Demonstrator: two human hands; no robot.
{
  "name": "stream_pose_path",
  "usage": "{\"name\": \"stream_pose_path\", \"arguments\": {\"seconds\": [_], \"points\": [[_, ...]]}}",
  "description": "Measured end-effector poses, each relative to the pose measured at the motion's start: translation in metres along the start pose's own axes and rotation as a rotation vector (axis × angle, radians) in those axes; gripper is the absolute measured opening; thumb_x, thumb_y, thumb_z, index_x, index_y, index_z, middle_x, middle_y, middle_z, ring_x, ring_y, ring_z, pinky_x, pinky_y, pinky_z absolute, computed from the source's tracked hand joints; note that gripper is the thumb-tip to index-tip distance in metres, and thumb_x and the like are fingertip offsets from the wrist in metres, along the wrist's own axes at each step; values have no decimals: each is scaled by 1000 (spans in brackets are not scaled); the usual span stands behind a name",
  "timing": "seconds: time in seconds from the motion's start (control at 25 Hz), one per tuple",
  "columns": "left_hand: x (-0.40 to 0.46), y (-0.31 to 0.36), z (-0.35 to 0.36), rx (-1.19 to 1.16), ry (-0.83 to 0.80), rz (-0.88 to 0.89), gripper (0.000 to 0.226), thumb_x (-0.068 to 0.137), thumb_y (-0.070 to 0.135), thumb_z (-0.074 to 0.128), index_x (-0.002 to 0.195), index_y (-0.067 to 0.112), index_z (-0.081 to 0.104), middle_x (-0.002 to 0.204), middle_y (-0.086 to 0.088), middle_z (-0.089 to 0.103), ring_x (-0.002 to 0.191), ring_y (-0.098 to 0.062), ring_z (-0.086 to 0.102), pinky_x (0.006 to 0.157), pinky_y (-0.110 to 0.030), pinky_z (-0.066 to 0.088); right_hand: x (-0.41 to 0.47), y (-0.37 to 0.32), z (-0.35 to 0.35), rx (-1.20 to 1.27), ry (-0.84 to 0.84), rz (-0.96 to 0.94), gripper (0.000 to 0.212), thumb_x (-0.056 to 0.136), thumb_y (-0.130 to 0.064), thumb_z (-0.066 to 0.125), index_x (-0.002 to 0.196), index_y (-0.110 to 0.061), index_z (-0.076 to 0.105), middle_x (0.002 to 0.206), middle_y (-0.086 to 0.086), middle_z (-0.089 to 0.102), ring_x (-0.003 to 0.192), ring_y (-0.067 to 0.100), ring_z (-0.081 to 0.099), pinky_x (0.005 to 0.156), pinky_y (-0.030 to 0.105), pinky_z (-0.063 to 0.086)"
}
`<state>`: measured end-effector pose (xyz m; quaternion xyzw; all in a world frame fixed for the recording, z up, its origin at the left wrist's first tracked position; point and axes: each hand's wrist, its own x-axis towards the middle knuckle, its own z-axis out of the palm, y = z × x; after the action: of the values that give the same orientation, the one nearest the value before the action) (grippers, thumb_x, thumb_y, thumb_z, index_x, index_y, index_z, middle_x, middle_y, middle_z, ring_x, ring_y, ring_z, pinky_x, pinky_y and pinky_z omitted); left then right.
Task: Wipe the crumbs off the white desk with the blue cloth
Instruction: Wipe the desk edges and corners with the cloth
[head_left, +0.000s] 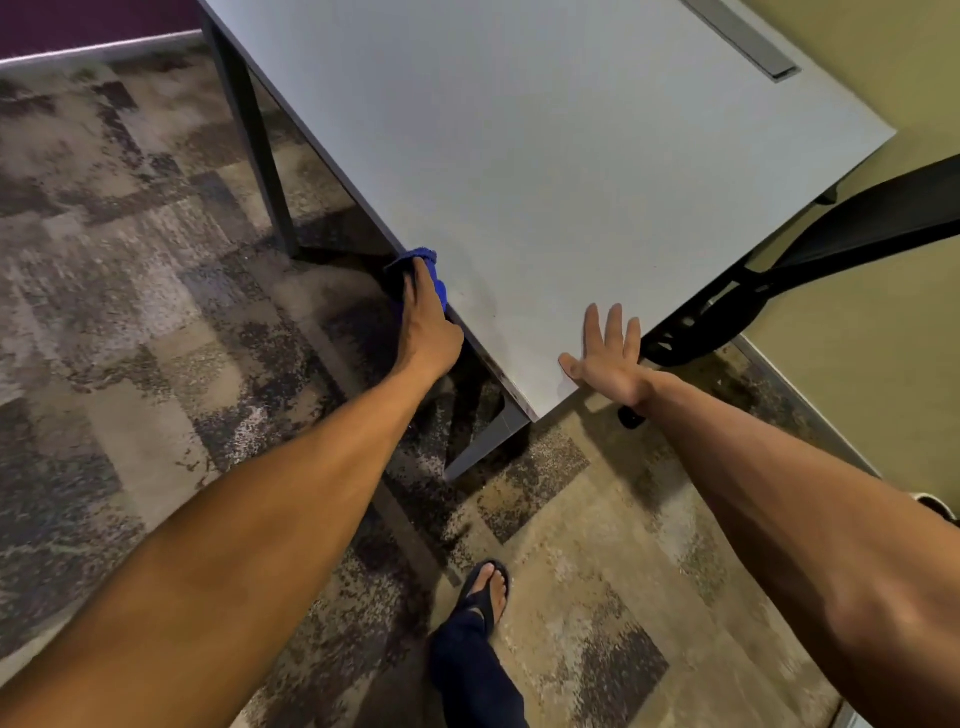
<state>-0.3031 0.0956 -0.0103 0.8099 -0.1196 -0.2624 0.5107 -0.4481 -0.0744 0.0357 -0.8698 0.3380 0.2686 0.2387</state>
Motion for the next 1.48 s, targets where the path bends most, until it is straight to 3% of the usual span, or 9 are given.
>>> {"name": "stream_pose_path", "arguments": {"seconds": [0.36,0.56,0.8,0.92,1.04,1.12,1.32,1.4,1.48], "points": [[-26,-22,13,-69,-52,97,98,80,-24,38,159,25,6,166,-2,13,150,-24,22,118,-49,31,3,-4,9,-7,67,60,76,104,-46,30,154,-24,-23,158,8,-36,142,36,-36,117,56,-13],[-58,-28,23,12,-81,226,98,77,-22,42,158,23,13,163,-6,22,143,-30,34,102,-27,38,3,-10,22,-2,163,100,68,103,-46,22,154,-31,-21,160,1,-34,146,31,-31,116,66,-7],[-98,-35,38,18,-173,297,93,79,-24,45,158,17,14,162,-13,23,144,-32,33,115,-40,36,4,-15,32,22,221,152,65,103,-44,19,155,-31,-17,162,0,-30,148,29,-28,117,64,-7],[-121,-49,52,56,-254,371,97,79,-23,48,157,22,11,160,-12,22,141,-28,39,118,-39,33,2,-17,33,42,222,157,64,104,-43,20,156,-31,-16,162,0,-28,148,29,-27,117,63,-5],[-145,-57,67,124,-348,405,107,79,-21,52,156,32,0,164,-5,13,145,-26,33,119,-37,31,-1,-16,34,64,226,153,65,104,-43,22,156,-32,-16,162,-2,-29,148,28,-28,117,62,-5],[-149,-57,70,208,-340,419,107,80,-19,56,157,27,-2,165,-7,8,148,-27,27,119,-35,32,-2,-16,33,73,220,154,65,104,-44,22,156,-32,-15,162,-2,-29,148,29,-28,117,62,-3],[-168,-65,66,467,-529,498,90,83,-17,55,157,17,15,166,-7,10,153,-32,8,123,-45,20,-3,-19,29,47,197,174,66,103,-46,22,156,-31,-14,163,0,-26,149,31,-25,118,63,0],[-168,-71,59,369,-431,411,87,81,-17,55,155,17,24,164,-7,20,151,-32,18,122,-45,25,-3,-17,28,42,188,168,67,103,-47,22,156,-30,-15,163,1,-26,148,32,-25,118,62,0],[-154,-67,43,159,-205,249,85,77,-19,54,152,13,30,158,-10,32,144,-31,33,121,-39,29,-2,-16,27,53,171,152,68,103,-47,22,155,-29,-17,162,3,-28,147,34,-28,118,62,-2]]}}
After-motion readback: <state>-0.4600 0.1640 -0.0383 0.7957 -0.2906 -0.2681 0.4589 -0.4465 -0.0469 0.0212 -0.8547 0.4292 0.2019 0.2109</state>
